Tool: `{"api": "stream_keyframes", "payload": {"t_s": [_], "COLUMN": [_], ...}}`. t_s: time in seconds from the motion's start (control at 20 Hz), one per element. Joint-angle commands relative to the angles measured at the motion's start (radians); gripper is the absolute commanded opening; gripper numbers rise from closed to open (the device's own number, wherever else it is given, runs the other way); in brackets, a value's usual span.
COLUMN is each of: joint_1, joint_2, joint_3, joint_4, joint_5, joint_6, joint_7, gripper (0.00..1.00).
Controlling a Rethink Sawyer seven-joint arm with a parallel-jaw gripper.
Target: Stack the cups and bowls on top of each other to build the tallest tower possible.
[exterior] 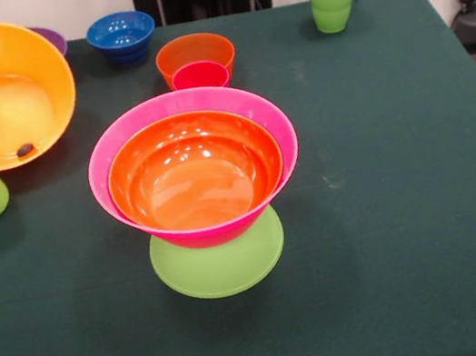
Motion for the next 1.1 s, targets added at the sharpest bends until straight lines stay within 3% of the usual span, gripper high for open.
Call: {"api": "stream_keyframes", "payload": {"t_s": [0.05, 1.1], "joint_1": [0.022, 0.057], "joint_2": [-0.02, -0.016], "joint_3": [0.063, 0.047], "joint_4": [-0.031, 0.006], "joint_5": [-0.001, -0.015], "joint_6": [0.125, 0.073], "joint_7": [-0.236, -0.184], "gripper": [1.0, 1.0]}}
